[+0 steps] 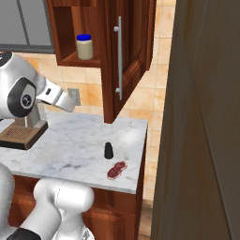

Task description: There are various items on the counter. Only move the condiments/shakers into the cabinet.

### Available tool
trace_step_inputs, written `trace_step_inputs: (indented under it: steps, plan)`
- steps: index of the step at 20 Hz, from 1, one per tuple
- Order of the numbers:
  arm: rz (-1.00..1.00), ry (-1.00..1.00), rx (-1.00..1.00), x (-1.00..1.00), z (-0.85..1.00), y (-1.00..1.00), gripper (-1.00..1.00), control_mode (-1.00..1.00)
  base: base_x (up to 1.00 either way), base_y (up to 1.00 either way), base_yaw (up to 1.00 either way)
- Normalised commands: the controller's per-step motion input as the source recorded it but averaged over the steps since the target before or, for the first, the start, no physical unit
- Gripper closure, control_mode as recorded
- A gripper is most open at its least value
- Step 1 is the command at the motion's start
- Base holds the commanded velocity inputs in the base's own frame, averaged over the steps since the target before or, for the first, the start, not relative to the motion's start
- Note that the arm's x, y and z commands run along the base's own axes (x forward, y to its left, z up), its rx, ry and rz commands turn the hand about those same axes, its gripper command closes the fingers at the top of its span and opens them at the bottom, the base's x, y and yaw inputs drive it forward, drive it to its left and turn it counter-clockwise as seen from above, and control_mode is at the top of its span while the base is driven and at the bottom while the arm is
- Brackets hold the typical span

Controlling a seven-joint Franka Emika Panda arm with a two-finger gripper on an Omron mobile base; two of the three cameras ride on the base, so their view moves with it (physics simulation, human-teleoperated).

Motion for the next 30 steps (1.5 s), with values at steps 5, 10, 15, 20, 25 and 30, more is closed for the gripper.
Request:
trace_step_inputs:
  steps: [5,10,15,20,25,30]
  plan:
    - [0.13,0.15,0.04,0.37,-0.6,-0.46,-1.0,-1.0,0.0,0.0,0.0]
    - [0.03,0.06,0.0,0.28,-0.49,-0.2,-1.0,-1.0,0.0,0.0,0.0]
    - [0.01,0.11,-0.01,0.15,-0.61,-0.02,-1.0,-1.0,0.0,0.0,0.0]
    - [0.0,0.02,0.0,0.1,-0.68,-0.02,-1.0,-1.0,0.0,0.0,0.0]
    - [0.01,0.0,0.0,0.23,-0.6,-0.16,-1.0,-1.0,0.0,0.0,0.0]
    - [0.0,0.0,0.0,0.28,-0.38,-0.28,-1.0,-1.0,0.0,0.0,0.0]
